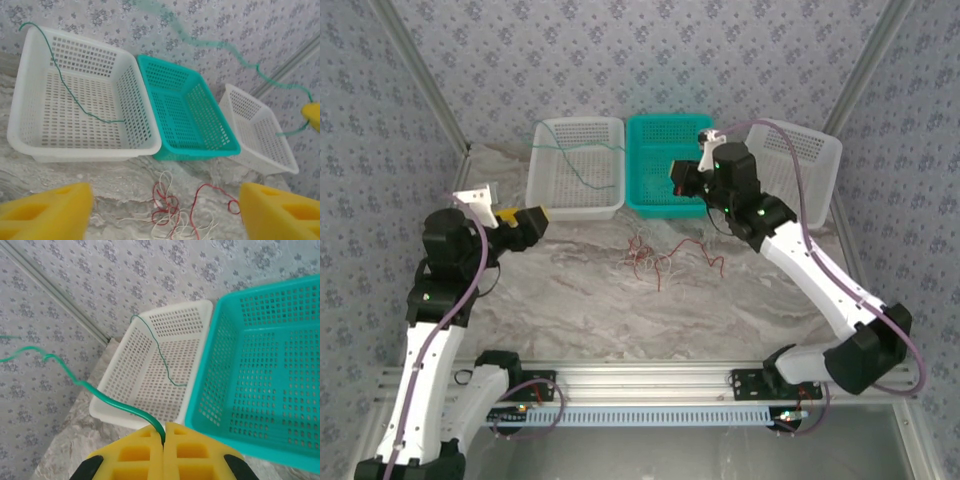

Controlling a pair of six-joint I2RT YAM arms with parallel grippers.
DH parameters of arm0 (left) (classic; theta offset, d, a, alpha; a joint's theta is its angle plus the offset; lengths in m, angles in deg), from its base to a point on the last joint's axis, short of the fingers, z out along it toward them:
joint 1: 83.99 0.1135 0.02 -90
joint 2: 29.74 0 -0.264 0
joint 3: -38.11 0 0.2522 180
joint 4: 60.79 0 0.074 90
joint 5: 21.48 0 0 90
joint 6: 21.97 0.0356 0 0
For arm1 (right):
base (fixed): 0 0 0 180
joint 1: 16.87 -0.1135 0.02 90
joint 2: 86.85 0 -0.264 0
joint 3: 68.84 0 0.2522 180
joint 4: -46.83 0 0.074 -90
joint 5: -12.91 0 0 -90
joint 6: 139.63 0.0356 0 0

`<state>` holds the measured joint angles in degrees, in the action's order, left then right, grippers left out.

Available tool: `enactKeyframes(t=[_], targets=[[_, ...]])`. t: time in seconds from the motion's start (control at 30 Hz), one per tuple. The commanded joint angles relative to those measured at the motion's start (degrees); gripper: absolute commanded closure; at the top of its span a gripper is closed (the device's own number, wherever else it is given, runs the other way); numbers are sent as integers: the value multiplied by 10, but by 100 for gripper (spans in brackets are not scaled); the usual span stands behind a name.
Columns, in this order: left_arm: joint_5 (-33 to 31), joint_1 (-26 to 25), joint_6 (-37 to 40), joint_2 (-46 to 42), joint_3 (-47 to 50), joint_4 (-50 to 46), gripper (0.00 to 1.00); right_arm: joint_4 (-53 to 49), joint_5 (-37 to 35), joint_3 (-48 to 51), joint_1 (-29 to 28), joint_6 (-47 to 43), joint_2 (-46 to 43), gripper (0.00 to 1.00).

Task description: Untangle the cables

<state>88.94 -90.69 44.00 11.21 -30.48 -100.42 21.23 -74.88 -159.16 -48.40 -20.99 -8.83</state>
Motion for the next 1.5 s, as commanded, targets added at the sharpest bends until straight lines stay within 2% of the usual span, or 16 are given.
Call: enactKeyframes(t=[0.0, 0.1, 0.2, 0.33, 0.47, 0.7, 0.8, 0.97, 1.1, 1.13, 1.2, 1.23, 1.3, 1.47], targets=[[18, -8, 15, -15, -31, -19, 8, -7, -26, -57, -16, -15, 54, 100], [37, -14, 18, -30, -33, -7, 1, 8, -32, -99, -20, -24, 120, 100], [52, -16, 26, -33, -39, -11, 1, 12, -72, -145, -28, -35, 182, 100], [42, -17, 41, -38, -48, -43, 1, 30, -129, -186, -31, -33, 251, 100], [43, -17, 45, -45, -41, -47, 1, 18, -151, -244, -31, -33, 319, 100], [39, -17, 39, -45, -31, -41, 1, -47, -138, -400, -33, -30, 462, 100], [37, -17, 35, -45, -27, -39, 1, -78, -109, -472, -33, -16, 524, 100], [36, -18, 28, -46, -23, -38, 1, -112, -104, -536, -41, -5, 577, 100], [35, -17, 19, -48, -16, -28, 1, -103, -83, -537, -43, -9, 582, 86], [36, -18, 16, -47, -14, -23, 1, -100, -70, -537, -43, -12, 582, 79], [36, -17, 11, -45, -11, -15, 1, -94, -26, -541, -43, -19, 585, 57], [36, -18, 9, -43, -10, -11, 1, -97, 0, -547, -44, -24, 588, 51], [37, -17, 6, -41, -7, -6, 1, -107, 35, -564, -45, -32, 589, 48], [39, -18, 2, -30, -3, -4, 1, -151, 57, -577, -43, -49, 549, 48]])
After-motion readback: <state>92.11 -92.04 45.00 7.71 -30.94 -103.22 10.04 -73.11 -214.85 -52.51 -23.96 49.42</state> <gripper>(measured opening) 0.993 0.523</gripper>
